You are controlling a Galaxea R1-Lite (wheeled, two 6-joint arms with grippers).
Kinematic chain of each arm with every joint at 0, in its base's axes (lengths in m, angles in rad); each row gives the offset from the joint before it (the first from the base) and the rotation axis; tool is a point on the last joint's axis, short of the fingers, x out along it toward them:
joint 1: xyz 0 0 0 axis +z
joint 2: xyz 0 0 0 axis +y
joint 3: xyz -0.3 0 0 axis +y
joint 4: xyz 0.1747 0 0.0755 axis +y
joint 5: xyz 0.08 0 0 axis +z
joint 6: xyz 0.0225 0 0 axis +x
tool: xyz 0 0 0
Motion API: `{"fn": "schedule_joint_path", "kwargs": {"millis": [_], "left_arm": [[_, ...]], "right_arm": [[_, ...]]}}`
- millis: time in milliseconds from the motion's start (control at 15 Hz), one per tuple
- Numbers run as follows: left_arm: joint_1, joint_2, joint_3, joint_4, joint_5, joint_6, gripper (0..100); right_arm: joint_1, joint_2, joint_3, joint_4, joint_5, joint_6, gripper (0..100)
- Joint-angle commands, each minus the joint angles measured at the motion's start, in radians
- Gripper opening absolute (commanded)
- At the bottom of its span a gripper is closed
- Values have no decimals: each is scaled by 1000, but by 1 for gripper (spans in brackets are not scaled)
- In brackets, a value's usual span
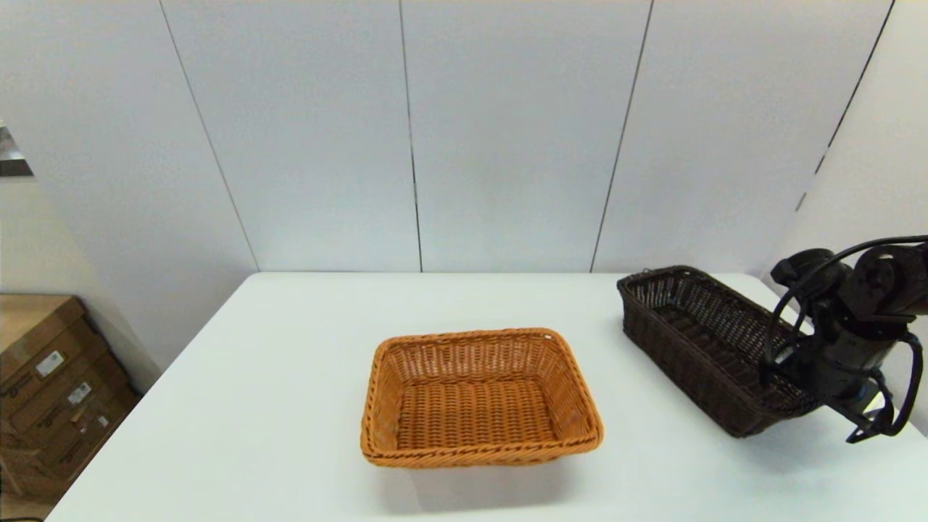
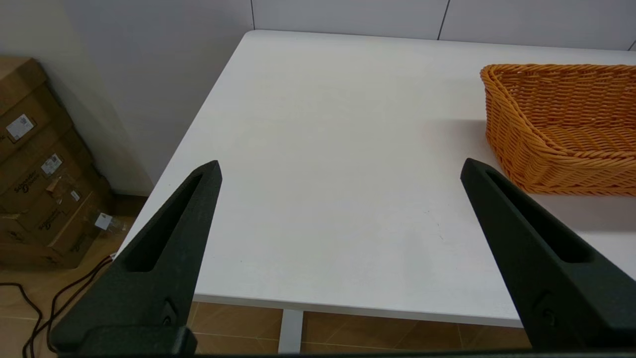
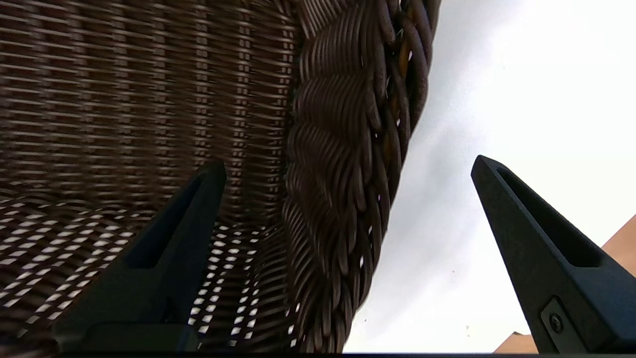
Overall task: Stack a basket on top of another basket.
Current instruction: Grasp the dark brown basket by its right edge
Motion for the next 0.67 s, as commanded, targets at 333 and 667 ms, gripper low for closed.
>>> {"fn": "schedule_joint_path", "kwargs": {"millis": [333,667], "left_arm": [[0,-2,0,0,1,0,100],[0,-2,0,0,1,0,100]], "right_arm": [[0,25,-16,5,-2,53,100],[-11,39,-21,12,-2,68,100]]}}
